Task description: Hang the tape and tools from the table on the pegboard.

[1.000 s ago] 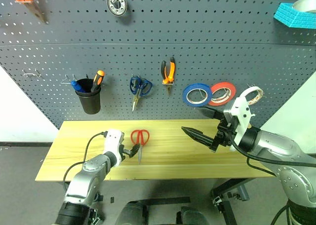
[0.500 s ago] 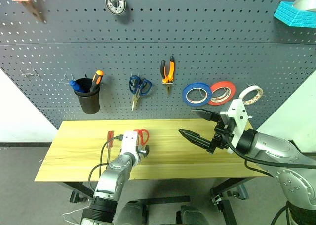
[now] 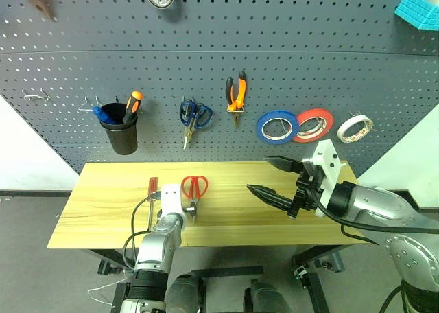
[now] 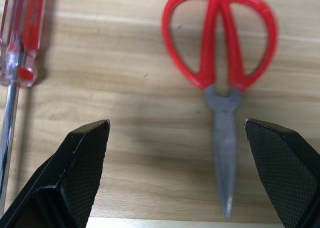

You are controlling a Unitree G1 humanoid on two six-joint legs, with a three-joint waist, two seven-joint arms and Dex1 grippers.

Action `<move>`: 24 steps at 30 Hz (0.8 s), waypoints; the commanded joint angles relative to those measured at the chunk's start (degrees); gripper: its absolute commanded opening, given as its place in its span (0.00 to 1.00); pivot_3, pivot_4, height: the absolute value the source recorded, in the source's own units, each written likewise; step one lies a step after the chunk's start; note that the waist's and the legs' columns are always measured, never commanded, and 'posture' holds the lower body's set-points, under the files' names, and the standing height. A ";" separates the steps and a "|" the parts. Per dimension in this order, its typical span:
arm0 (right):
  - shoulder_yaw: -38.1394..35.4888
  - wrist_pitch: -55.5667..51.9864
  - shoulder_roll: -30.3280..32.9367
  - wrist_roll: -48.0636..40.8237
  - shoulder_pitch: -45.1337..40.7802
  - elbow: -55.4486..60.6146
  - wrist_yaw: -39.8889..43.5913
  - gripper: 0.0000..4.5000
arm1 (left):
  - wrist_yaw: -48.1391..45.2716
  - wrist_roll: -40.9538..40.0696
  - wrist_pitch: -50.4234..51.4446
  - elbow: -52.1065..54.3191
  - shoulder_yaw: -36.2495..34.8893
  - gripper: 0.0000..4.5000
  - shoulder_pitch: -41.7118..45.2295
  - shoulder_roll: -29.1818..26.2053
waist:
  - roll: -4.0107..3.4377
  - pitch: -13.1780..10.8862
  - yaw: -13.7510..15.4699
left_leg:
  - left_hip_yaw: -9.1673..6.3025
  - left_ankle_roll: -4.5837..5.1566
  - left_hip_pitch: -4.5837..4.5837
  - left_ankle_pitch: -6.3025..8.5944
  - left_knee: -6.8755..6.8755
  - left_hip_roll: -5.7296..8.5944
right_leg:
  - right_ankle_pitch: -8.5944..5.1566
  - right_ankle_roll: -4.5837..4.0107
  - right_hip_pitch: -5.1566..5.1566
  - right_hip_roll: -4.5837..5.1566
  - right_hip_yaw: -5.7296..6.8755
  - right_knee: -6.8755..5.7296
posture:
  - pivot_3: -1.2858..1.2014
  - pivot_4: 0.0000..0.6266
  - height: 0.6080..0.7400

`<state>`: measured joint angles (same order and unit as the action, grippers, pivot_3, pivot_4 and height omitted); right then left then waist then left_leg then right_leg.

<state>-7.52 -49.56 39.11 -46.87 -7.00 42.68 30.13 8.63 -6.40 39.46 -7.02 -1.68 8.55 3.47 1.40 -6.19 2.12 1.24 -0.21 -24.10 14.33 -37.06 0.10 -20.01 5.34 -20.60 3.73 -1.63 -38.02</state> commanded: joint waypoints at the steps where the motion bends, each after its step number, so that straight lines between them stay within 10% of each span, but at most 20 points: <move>1: -1.17 0.05 0.42 -2.03 0.19 2.77 -0.59 1.00 | 0.30 -0.46 -1.71 -2.26 -0.61 1.00 2.91 2.40 | 0.00 -0.11 -0.01 | 0.00 0.00 -0.09 0.00 -0.01 0.00 | 0.00 0.00 -0.07 0.00 0.01 0.00 | 0.51 0.23 1.00; 24: 0.81 0.02 -0.42 -3.73 0.50 4.29 -4.99 1.00 | 3.41 1.12 -1.80 -11.46 1.98 1.00 7.67 5.52 | 0.15 -0.98 -0.13 | -0.01 0.03 -0.30 0.01 -0.01 0.01 | 0.01 0.03 -0.27 0.00 0.05 0.02 | 0.51 0.25 1.00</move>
<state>-6.48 -49.74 39.00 -49.69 -6.46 44.94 25.52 11.59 -5.47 38.54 -18.66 -0.77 16.21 5.04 1.55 -7.18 1.98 1.23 -0.19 -24.40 14.35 -37.07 0.11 -20.00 5.37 -20.87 3.73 -1.58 -38.00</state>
